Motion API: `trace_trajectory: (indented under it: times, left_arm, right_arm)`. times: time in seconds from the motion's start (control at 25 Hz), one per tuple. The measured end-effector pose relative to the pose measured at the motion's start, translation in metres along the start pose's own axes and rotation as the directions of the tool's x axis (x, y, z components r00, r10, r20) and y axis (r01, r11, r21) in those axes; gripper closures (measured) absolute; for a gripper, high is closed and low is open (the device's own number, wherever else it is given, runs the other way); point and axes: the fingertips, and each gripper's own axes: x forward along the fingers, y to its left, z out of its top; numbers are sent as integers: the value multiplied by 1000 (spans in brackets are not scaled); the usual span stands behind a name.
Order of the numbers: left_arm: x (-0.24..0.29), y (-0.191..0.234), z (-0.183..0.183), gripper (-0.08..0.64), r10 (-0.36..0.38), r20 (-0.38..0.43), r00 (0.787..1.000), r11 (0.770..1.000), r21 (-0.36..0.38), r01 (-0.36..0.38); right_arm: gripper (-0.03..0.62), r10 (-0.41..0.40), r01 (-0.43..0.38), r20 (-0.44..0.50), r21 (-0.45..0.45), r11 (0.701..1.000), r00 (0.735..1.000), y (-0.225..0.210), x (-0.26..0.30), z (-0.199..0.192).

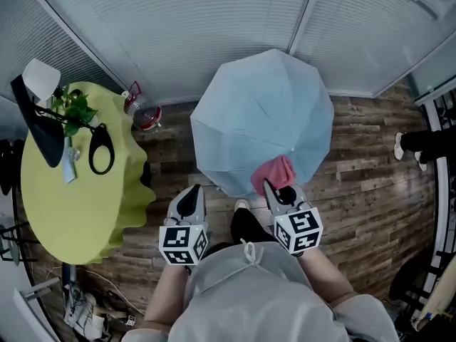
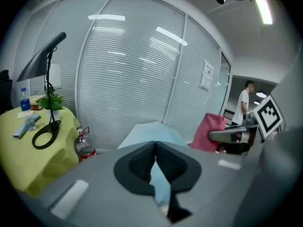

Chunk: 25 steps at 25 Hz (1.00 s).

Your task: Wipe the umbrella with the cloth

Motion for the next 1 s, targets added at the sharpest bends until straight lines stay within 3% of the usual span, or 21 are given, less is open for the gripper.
trace_trajectory:
  times: [0.28, 0.48, 0.84, 1.0]
  left_arm:
    - [94, 37, 21, 554, -15, -30, 999, 999, -38, 13]
    - [158, 78, 13, 554, -83, -57, 995, 996, -43, 80]
    - [288, 197, -40, 552, -166, -242, 956, 986, -64, 155]
    - [340, 246, -80, 499, -185, -310, 933, 983, -73, 170]
  right_arm:
    - [538, 28, -30, -97, -17, 999, 995, -41, 93, 21]
    - [538, 14, -18, -157, -27, 999, 988, -52, 161, 24]
    - [538, 5, -6, -216, -2, 1000, 976, -58, 304, 27]
    - [537, 7, -15, -260, -29, 999, 966, -50, 367, 7]
